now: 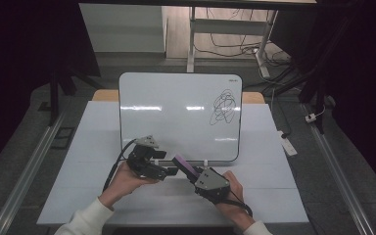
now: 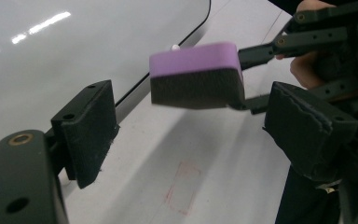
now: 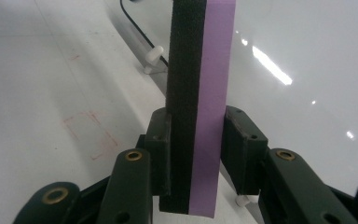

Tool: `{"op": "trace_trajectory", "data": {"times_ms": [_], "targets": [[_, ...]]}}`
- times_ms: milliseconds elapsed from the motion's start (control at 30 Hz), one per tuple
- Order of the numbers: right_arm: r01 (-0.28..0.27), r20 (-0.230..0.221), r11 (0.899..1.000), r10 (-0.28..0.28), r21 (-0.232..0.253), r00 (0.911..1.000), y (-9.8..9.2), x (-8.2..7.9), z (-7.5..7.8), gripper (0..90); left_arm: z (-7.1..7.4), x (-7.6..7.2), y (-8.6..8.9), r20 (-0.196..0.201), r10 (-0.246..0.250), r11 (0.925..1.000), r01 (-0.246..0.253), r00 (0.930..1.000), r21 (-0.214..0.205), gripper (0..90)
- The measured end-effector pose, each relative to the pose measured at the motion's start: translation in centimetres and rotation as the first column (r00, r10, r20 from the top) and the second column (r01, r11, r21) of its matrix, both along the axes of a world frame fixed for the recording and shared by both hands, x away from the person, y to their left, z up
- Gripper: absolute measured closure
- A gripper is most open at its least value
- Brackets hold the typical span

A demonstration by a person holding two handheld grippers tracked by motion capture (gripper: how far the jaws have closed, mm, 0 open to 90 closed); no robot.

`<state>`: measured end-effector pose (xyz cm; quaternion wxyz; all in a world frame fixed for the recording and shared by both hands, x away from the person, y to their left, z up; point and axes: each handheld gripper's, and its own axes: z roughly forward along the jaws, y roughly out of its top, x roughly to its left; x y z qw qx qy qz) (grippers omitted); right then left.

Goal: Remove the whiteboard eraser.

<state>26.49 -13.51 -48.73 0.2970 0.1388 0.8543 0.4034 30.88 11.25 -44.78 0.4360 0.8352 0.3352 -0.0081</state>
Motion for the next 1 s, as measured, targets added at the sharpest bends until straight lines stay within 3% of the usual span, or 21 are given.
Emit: {"op": "trace_trajectory", "data": {"times_ms": [267, 700, 1000], "targets": [[-0.026, 0.035, 0.999, 0.027, -0.018, 0.9990, 0.4, -0.4, -0.2, 64.7, -0.4, 1.1, -0.7, -0.036, -0.037, 0.9989, 0.036, 0.9987, -0.031, 24.3], [-0.040, 0.069, 0.999, 0.042, -0.028, 0.9968, 0.6, -0.9, -0.2, 64.6, -1.0, 1.2, -1.4, -0.049, -0.081, 0.9967, 0.080, 0.9955, -0.014, 36.5], [-0.047, 0.040, 0.999, 0.048, -0.015, 0.9980, 0.6, -0.8, -0.4, 63.0, -1.1, 1.2, -1.4, -0.066, -0.082, 0.9966, 0.081, 0.9945, -0.011, 38.3]]}}
